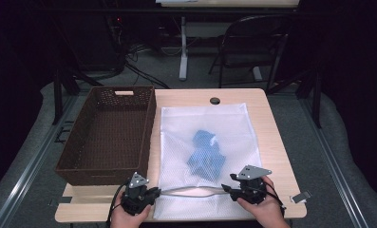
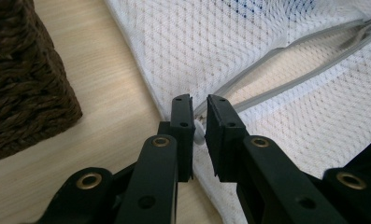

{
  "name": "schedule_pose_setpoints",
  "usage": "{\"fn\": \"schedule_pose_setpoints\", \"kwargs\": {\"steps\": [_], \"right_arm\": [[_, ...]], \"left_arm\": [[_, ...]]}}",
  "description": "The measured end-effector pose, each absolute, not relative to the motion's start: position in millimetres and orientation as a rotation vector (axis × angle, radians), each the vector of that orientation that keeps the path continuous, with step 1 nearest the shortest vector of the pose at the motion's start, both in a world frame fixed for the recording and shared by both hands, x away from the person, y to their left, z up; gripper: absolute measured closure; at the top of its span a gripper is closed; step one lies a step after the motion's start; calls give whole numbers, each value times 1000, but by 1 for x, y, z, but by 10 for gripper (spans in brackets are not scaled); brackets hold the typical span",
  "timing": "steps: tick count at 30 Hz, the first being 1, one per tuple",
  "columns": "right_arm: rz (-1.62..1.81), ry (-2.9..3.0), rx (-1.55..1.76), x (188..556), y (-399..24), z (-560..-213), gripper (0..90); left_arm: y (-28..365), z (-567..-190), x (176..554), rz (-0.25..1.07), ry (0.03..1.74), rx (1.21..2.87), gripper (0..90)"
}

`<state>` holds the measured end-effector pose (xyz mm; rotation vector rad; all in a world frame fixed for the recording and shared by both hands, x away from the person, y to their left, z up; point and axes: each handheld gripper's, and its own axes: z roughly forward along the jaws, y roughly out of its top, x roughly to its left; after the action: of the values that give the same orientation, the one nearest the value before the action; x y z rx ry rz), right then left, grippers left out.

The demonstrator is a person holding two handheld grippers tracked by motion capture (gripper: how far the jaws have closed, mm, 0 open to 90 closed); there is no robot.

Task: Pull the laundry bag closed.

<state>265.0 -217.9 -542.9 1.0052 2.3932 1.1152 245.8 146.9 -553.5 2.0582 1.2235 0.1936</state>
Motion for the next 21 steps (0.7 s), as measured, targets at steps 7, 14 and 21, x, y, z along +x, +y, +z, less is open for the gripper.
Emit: {"fn": "schedule_pose_setpoints", "kwargs": {"steps": [7, 14, 21], "right_arm": [[1107, 2406, 990, 265, -215, -544, 485], [1110, 2402, 988, 264, -215, -543, 485], [1112, 2399, 980, 265, -215, -543, 484]], "left_arm": [[136, -556, 248, 186, 1205, 2063, 768], [127, -559, 252, 191, 1187, 2067, 693], [130, -557, 258, 232, 1211, 2042, 606]]}}
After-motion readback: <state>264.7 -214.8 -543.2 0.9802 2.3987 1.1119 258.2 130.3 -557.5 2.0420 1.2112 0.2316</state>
